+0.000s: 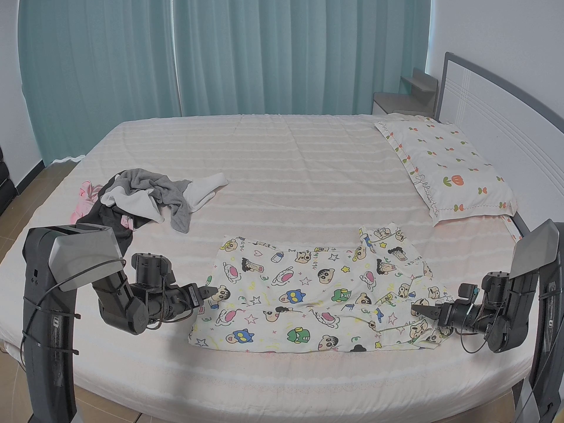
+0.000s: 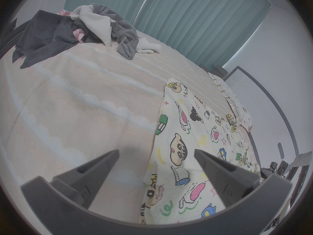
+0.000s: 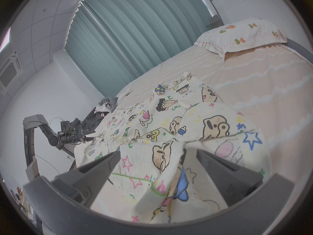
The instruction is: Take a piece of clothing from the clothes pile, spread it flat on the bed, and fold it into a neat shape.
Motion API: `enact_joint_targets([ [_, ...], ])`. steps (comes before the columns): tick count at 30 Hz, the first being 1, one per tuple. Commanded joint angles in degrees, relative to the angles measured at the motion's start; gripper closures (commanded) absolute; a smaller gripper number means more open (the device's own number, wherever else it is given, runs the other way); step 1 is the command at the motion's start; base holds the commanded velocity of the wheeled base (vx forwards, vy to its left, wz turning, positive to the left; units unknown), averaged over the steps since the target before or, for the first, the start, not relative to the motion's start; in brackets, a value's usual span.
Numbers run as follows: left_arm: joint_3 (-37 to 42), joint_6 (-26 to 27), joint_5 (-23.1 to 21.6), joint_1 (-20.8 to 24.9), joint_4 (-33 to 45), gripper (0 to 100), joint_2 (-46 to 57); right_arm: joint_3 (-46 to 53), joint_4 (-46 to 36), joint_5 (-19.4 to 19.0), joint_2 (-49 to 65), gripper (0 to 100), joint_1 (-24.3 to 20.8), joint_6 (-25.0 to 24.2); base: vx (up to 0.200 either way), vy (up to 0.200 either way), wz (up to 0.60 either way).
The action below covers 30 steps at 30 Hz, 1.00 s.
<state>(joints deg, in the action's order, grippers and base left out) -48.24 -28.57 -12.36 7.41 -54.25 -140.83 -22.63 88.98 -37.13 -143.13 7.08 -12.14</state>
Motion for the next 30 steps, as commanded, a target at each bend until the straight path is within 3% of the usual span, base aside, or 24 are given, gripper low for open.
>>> enact_joint_targets([
  [1, 2.54, -2.98, 0.06, -0.64, 0.90, 0, 6.09, 0.04, 1.02, -0.31, 3.38, 0, 2.15, -0.25, 0.000, 0.000, 0.00],
  [6, 5.17, -6.67, 0.06, -0.20, 7.14, 0, 14.53, 1.62, 1.02, -0.75, 8.57, 0, 3.29, -4.03, 0.000, 0.000, 0.00],
  [11, 5.44, -17.30, 3.04, 0.32, 8.02, 0, 19.01, 2.24, 1.02, -0.92, 9.98, 0, 2.94, -7.28, 0.040, 0.000, 0.00],
  [13, 6.23, -18.36, 3.04, 0.76, 8.02, 0, 19.36, 2.32, 1.02, -0.92, 9.18, 0, 2.67, -7.19, 0.200, 0.000, 0.00],
  [24, 6.14, -18.10, 3.22, 2.52, 7.84, 0, 17.08, 2.41, 1.02, -0.92, 9.10, 0, 2.15, -7.19, 0.200, 0.000, 0.00],
  [30, 5.35, -11.33, 3.48, 2.87, 7.67, 0, 13.38, 2.50, 1.02, -0.92, 9.10, 0, 1.88, -7.19, 0.067, 0.000, 0.00],
])
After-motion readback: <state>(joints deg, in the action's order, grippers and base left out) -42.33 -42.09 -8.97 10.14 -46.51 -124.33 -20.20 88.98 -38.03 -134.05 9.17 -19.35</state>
